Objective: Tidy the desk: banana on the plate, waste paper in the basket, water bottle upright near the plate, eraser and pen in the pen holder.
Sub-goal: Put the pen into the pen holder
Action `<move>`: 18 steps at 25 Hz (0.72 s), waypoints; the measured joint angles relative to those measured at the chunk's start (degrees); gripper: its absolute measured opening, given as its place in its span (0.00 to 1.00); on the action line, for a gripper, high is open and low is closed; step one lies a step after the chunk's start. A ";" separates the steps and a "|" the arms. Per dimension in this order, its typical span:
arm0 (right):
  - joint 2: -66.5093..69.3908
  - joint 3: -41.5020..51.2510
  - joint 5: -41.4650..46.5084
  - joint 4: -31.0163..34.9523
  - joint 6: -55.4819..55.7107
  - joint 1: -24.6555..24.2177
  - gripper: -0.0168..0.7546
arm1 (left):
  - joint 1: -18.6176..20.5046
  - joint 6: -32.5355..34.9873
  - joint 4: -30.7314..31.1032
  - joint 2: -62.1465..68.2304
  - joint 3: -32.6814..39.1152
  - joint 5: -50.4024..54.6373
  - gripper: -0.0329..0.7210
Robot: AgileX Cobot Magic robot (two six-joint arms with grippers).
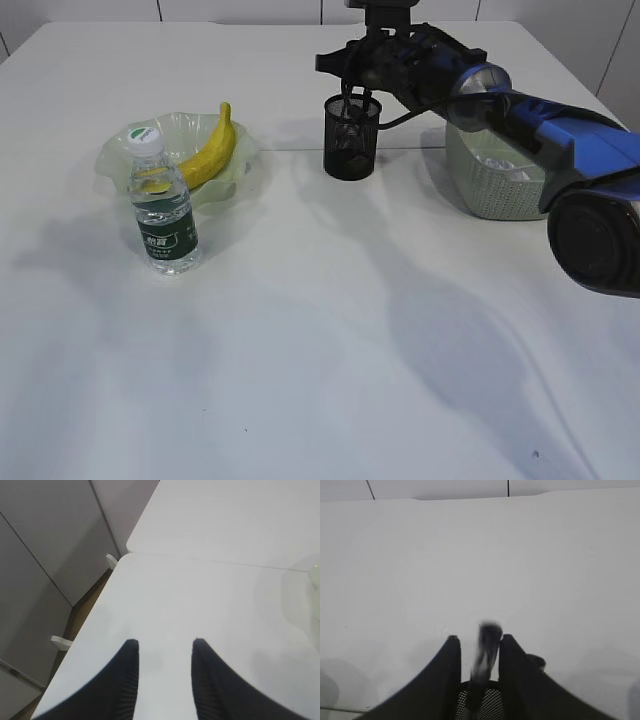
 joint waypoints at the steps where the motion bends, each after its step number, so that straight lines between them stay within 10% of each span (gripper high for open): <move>1: 0.00 0.00 -0.03 -0.09 0.00 0.00 0.29 | 0.00 0.00 0.00 0.00 0.00 0.00 0.37; 18: -0.67 0.00 -1.12 -2.54 0.14 0.00 0.36 | 0.00 0.00 0.00 0.00 0.00 0.13 0.37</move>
